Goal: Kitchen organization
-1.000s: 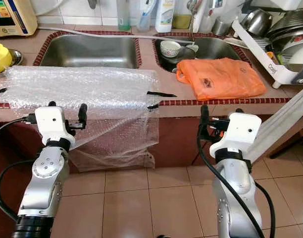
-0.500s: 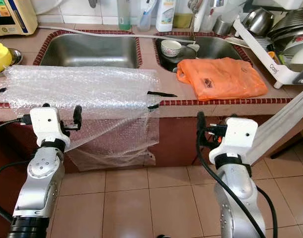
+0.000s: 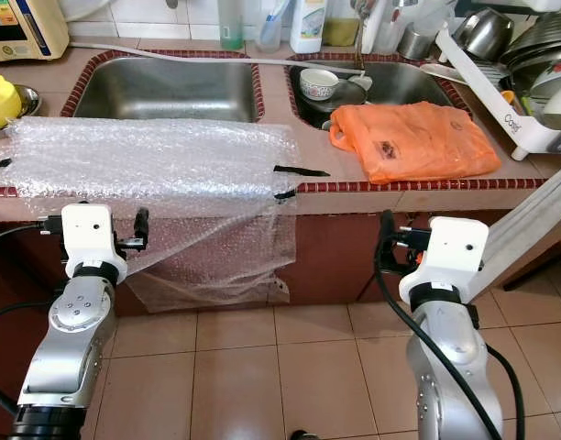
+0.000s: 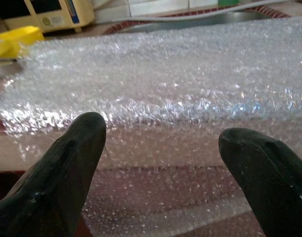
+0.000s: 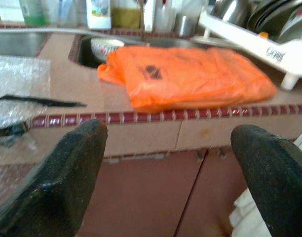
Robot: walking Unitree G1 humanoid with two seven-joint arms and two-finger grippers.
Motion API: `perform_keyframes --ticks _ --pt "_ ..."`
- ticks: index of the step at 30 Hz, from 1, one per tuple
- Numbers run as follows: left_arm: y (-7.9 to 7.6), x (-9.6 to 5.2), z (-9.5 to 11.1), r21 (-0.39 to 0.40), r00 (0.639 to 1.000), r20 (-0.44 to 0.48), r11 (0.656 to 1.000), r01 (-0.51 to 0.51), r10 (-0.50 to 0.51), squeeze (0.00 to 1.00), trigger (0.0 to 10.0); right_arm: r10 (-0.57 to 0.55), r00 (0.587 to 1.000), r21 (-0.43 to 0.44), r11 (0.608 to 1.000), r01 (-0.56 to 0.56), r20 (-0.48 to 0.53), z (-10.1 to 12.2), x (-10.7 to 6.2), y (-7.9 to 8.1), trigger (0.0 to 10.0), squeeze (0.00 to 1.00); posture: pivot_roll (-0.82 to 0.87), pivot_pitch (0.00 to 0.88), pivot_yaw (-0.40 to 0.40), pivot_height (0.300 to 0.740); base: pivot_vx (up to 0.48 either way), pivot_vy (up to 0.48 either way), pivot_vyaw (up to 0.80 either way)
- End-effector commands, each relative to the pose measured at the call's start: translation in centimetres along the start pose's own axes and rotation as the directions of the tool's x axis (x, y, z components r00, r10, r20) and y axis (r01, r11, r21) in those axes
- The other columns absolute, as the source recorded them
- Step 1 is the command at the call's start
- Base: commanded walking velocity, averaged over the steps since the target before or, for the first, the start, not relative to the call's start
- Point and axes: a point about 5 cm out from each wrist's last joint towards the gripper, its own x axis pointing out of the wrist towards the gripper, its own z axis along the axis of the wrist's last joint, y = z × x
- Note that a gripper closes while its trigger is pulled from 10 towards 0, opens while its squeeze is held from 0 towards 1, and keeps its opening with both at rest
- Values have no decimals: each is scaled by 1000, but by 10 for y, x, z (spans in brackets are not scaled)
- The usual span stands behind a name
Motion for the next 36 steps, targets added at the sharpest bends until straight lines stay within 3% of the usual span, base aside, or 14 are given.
perform_keyframes --ticks 1,3,16,29,33,36 --pt "0 -2 6 10 999 32 1000 -7 6 0 10000 2 1000 -18 1000 -2 28 6 -2 1 10000 0 -20 172 -25 740 0 0 0" --pt "-3 0 11 6 999 52 1000 6 -6 0 10000 19 998 11 1000 -20 57 11 1 3 10000 0 -17 170 -28 740 0 0 0" --pt "-7 8 16 -10 997 70 1000 24 -23 0 10000 35 996 -59 998 -30 84 18 7 7 10000 0 -28 167 -32 740 0 0 0" --pt "-16 10 14 -38 997 61 998 47 -45 0 10000 -3 996 0 1000 3 90 16 15 2 10000 0 -32 143 -42 740 0 0 0" --pt "-19 10 12 -42 997 56 997 59 -56 0 10000 1 995 -74 997 6 99 17 16 5 10000 0 -39 151 -29 740 0 0 113" --pt "-23 9 12 -42 995 55 996 81 -78 0 10000 -20 996 -32 999 23 83 13 15 5 10000 0 -35 149 -25 740 0 0 800"
